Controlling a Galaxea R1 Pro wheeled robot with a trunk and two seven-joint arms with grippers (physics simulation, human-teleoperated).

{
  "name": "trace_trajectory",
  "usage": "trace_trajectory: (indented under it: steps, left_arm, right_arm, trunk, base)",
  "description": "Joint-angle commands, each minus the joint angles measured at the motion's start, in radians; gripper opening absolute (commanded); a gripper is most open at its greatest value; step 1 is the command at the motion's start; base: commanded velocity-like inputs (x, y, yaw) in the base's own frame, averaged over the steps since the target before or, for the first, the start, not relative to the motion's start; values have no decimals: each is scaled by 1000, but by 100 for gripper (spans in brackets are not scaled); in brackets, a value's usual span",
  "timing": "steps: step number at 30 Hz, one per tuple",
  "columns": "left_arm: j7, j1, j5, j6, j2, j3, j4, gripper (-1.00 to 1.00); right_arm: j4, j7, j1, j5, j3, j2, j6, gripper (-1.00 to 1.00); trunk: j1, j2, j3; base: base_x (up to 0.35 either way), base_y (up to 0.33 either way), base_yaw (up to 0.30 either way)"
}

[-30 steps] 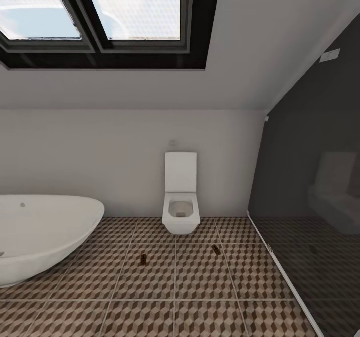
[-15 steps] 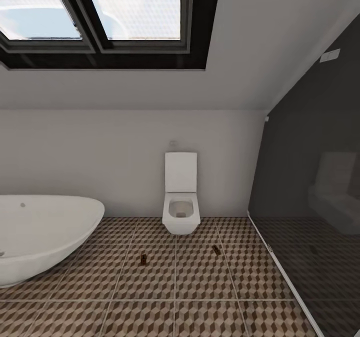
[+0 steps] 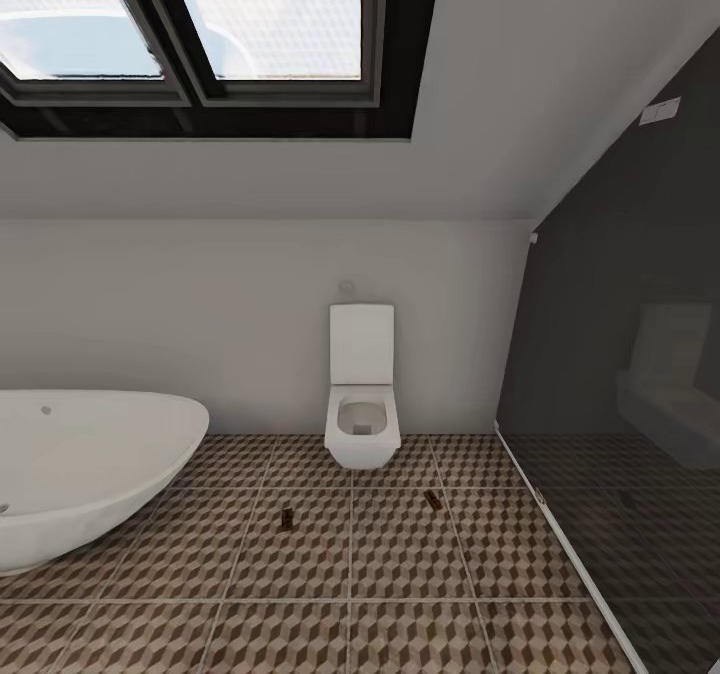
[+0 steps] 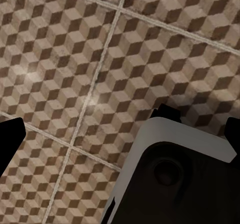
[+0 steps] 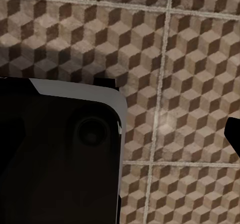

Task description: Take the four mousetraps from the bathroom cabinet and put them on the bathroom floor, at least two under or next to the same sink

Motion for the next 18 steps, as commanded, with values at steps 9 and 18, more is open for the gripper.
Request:
trace_trajectory:
  steps: [9,18]
  left_arm:
    - [2,0,10,-2,-2,-5,0,100]
    - [2,0,12,-2,-1,-7,0,100]
  right_arm:
    - [2,-4,-1,13,-10,0,-4,100]
    - [2,-4,-1,12,-9,1,-4,100]
  trunk:
    - [0,-1,-1]
    - [0,-1,-1]
  base:
    - [0,0,0]
    - [0,0,0]
